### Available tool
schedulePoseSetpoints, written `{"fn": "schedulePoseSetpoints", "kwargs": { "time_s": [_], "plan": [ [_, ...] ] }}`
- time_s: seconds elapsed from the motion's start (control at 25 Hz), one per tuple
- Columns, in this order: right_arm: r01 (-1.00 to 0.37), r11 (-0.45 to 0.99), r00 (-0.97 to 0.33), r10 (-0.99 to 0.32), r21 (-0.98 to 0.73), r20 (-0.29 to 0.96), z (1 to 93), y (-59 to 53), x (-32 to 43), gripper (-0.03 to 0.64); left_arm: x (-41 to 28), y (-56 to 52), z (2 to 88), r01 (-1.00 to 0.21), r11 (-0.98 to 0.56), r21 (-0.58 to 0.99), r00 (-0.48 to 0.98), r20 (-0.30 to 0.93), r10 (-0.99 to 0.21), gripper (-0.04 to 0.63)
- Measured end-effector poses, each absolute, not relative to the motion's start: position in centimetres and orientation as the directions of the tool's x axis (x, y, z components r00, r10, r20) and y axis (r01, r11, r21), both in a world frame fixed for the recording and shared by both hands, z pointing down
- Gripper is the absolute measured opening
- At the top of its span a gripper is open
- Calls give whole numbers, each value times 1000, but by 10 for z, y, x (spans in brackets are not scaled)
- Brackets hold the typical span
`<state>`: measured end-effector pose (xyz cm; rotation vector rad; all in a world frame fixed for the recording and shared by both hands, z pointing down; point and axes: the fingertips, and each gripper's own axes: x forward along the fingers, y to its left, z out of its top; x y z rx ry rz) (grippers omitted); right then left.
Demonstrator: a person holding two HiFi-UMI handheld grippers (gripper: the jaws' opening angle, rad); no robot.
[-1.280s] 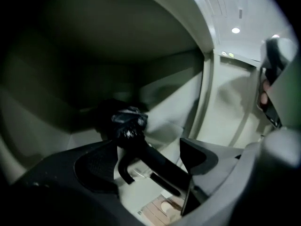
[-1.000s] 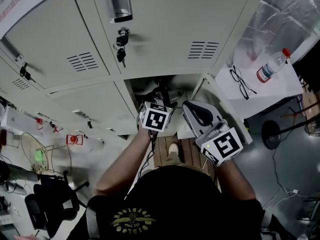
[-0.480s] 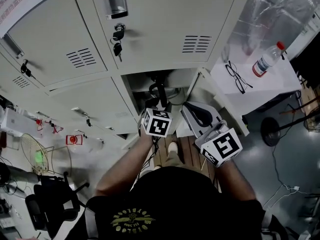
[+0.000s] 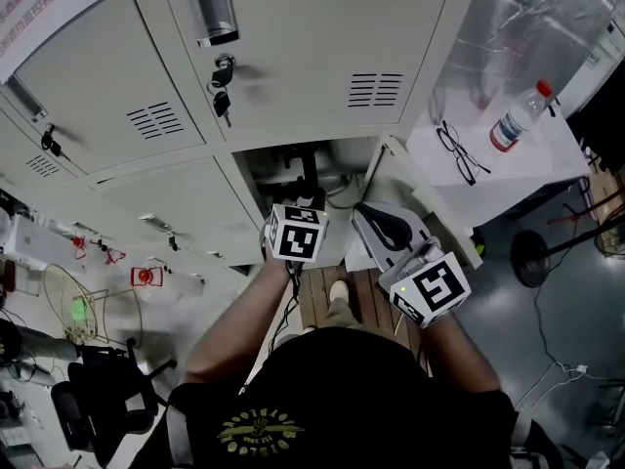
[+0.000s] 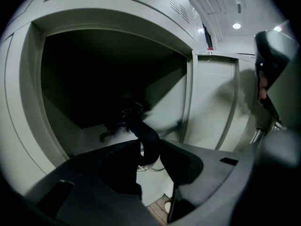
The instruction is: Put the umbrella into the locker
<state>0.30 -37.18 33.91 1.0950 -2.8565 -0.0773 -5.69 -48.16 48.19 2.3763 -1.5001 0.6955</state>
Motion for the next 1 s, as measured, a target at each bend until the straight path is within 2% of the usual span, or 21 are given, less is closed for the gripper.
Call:
{"fn": "schedulePoseSetpoints", "kwargs": {
  "time_s": [1.0],
  "plan": [
    [-644,760,-758,-649,87,56,343,-404,-4,28,-63,-561,495,-906,-419,-66,324,530,-784,135]
  ]
}}
